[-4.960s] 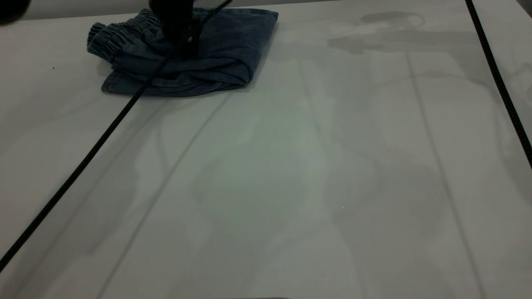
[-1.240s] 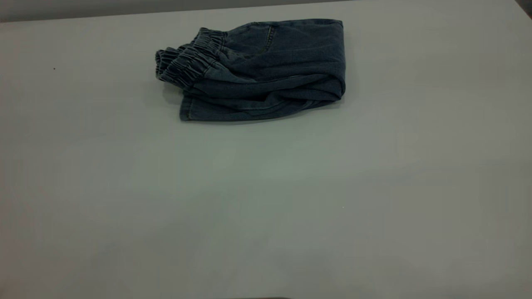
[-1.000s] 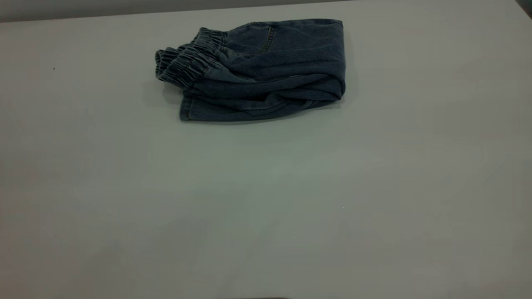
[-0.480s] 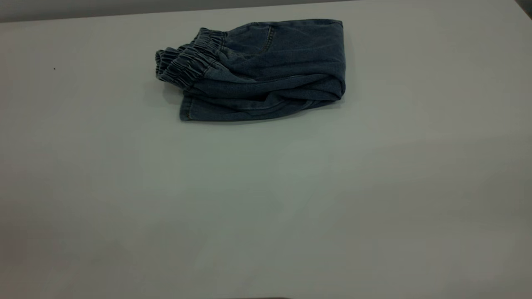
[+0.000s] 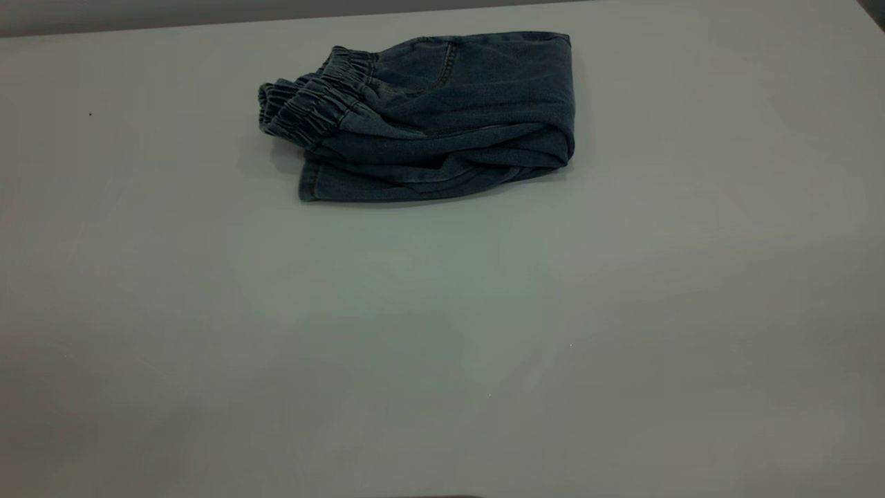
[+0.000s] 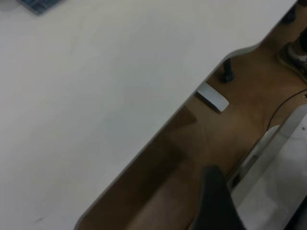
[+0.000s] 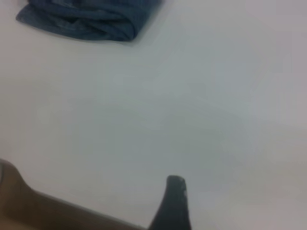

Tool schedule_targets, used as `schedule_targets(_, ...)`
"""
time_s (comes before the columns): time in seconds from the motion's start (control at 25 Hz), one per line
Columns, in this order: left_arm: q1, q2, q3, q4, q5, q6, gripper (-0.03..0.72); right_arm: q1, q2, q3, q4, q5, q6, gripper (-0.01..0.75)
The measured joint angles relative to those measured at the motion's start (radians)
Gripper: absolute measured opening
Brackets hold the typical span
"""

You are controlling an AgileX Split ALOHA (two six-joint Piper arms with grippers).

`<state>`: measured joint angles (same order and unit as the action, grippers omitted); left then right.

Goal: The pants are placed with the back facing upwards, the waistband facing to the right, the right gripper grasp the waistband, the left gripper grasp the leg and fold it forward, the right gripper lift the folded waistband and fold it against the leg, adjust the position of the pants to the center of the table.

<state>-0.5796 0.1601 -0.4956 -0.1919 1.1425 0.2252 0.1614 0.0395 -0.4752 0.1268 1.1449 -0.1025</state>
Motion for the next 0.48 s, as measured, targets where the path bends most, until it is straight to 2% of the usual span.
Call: schedule_targets(0.48, 0.000, 0.000, 0.000, -0.005, -0.006, -0.001, 0.415, 0.000, -0.050, 0.000, 0.019, -0.004, 0.000, 0.570)
